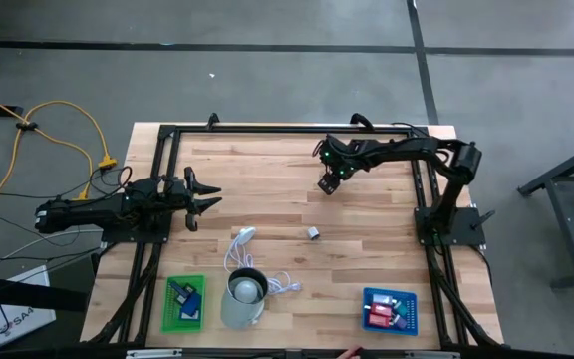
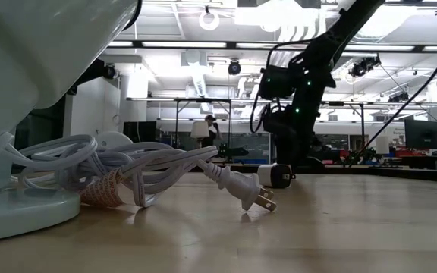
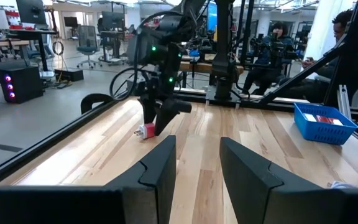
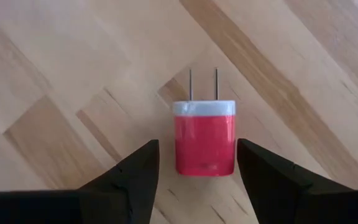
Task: Pick & Place Office items
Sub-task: Put the pink charger adapter into the blue basket
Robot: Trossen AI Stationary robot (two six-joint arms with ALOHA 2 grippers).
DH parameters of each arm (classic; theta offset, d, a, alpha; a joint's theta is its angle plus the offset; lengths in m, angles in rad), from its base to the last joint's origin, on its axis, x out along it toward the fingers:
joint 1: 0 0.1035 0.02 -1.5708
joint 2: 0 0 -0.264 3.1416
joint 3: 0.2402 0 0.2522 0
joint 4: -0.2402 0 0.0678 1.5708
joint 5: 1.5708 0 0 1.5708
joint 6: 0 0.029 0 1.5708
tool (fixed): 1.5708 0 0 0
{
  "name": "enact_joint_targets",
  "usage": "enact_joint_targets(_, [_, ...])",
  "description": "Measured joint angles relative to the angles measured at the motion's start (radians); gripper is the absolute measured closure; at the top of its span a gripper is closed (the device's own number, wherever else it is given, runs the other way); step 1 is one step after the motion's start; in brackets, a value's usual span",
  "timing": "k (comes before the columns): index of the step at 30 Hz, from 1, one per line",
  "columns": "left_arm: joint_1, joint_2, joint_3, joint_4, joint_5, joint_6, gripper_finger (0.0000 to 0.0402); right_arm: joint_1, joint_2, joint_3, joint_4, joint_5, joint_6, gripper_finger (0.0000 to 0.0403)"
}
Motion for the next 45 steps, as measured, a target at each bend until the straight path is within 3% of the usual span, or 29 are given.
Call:
enact_joint_targets(15, [0.000, 0.000, 0.000, 0.000, 0.000, 0.000, 0.0281, 0.000, 0.008, 0.000, 0.023, 0.022, -0.003, 0.0201])
enact_joint_targets(33, [0.000, 0.000, 0.000, 0.000, 0.000, 0.000, 0.0281, 0.000, 0.008, 0.001, 0.023, 0.023, 0.000, 0.0272])
enact_joint_targets(45, [0.000, 0.000, 0.000, 0.000, 0.000, 0.000, 0.0281, 0.000, 0.008, 0.001, 0.023, 0.023, 0.000, 0.0275])
